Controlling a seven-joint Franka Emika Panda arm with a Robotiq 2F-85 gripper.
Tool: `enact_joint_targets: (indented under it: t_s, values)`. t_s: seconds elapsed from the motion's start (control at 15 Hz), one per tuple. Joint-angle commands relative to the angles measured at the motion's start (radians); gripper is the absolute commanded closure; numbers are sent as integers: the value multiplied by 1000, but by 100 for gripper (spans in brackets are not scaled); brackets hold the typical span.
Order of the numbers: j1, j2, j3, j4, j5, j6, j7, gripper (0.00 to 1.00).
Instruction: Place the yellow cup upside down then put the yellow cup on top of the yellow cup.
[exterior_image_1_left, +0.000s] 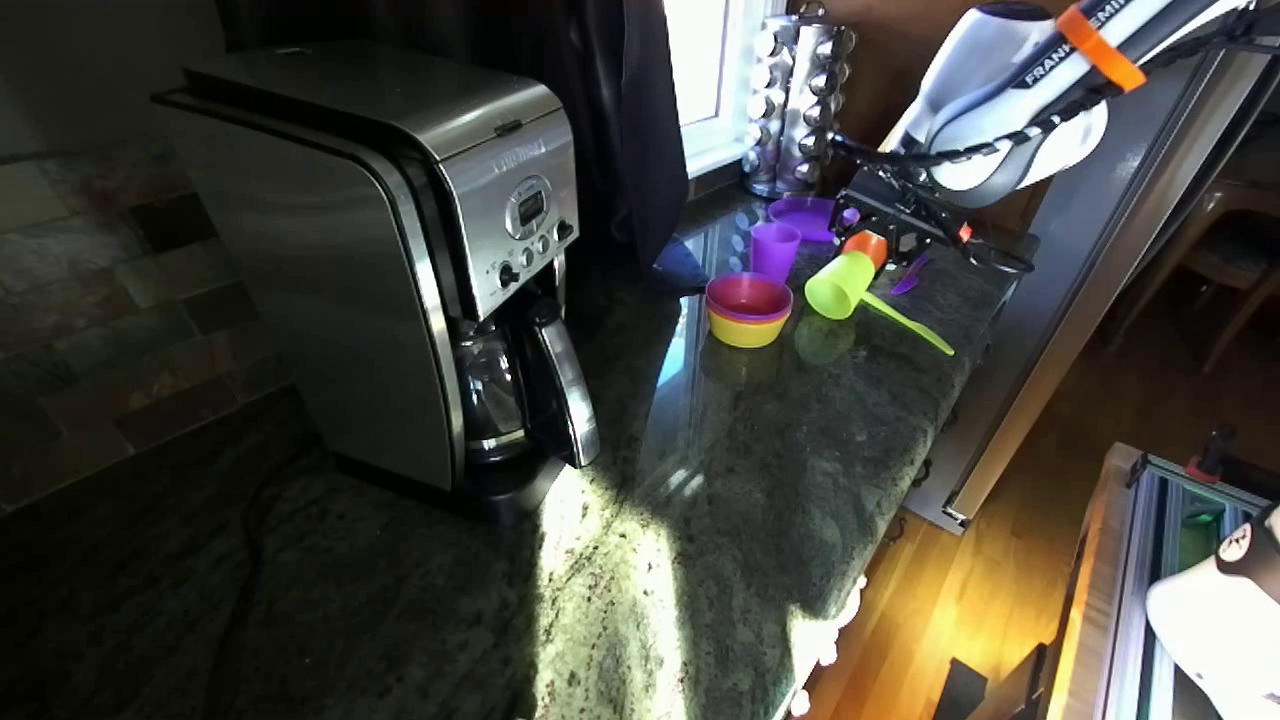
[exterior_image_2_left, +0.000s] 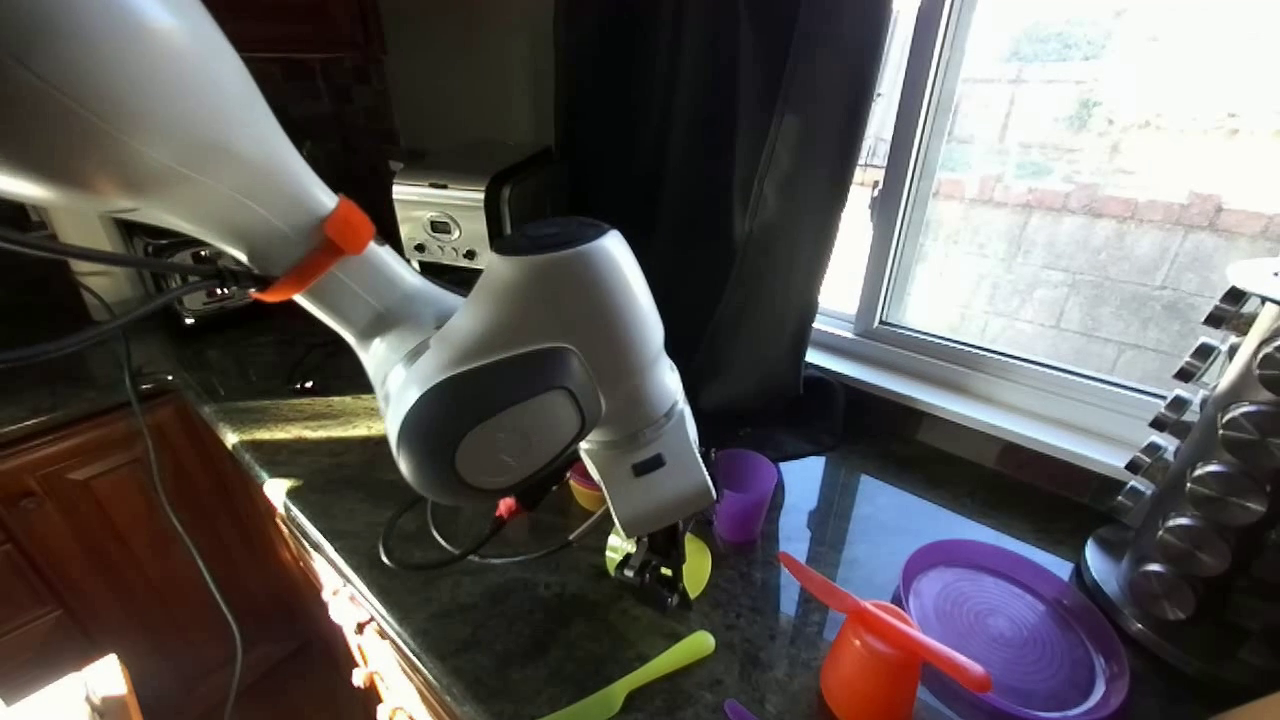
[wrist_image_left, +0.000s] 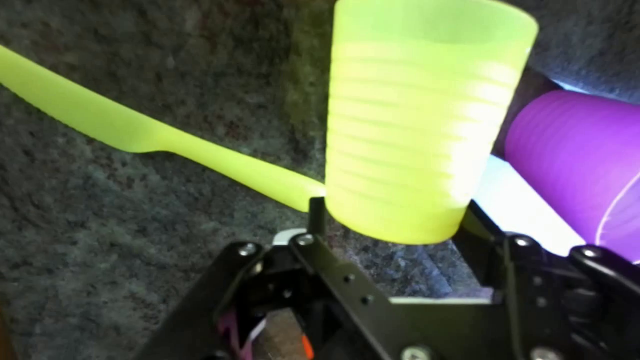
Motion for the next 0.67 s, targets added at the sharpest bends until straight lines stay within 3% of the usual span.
enact_joint_targets:
  t_s: [0.0,0.33,0.6]
  values:
    - [-17,-53,-23,-57,-276,88,158,61]
    - [-68,-98,16,-15,-675,32,402,61]
    - [-76,-147,73,-8,-993,-62,675,61]
